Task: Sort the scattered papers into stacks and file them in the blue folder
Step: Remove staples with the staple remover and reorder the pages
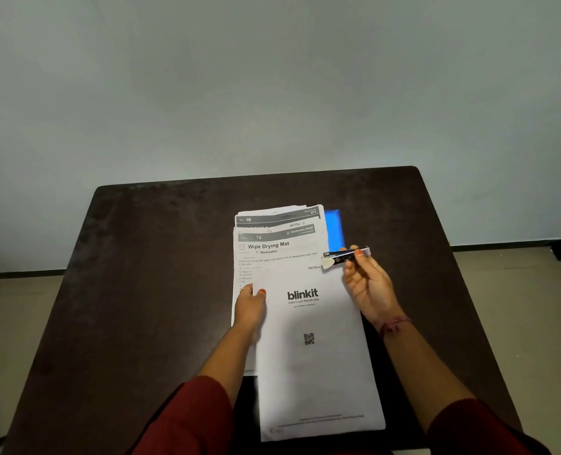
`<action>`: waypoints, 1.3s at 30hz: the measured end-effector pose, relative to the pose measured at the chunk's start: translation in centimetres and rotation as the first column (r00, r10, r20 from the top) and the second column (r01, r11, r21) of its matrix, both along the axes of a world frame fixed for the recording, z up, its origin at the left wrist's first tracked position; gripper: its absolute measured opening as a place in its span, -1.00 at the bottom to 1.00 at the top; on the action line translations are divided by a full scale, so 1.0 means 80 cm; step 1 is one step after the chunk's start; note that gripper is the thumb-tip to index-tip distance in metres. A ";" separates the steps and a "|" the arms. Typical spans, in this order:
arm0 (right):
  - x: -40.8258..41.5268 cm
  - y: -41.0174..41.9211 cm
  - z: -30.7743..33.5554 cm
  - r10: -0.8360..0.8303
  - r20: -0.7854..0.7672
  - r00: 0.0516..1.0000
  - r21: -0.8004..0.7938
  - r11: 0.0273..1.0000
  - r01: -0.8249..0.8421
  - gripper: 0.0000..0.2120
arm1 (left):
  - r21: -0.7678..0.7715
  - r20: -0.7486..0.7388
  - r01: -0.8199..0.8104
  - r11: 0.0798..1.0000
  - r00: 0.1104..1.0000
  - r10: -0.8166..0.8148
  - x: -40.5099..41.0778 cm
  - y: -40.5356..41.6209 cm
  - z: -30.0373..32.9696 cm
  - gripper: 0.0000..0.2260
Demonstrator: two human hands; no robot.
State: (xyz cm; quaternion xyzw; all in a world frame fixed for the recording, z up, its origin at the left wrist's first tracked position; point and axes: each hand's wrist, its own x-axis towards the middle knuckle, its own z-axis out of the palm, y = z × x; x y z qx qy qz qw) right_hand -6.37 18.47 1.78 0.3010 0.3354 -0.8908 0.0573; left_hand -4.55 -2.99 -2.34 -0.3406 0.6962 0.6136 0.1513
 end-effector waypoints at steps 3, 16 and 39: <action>0.004 -0.017 -0.002 0.181 -0.040 0.983 0.082 0.981 -0.177 -0.84 | -0.004 -0.014 -0.004 1.000 1.000 0.004 0.002 0.002 0.001 -0.71; -0.021 -0.070 0.011 0.697 -0.013 0.717 0.673 0.536 -0.509 -0.75 | 0.011 -0.175 -0.018 1.000 0.984 0.020 0.026 0.007 0.011 -0.76; -0.102 -0.085 0.009 0.934 0.181 0.307 0.751 0.070 -0.656 -0.71 | -0.022 -0.188 -0.005 1.000 0.982 0.001 0.030 0.003 0.002 -0.77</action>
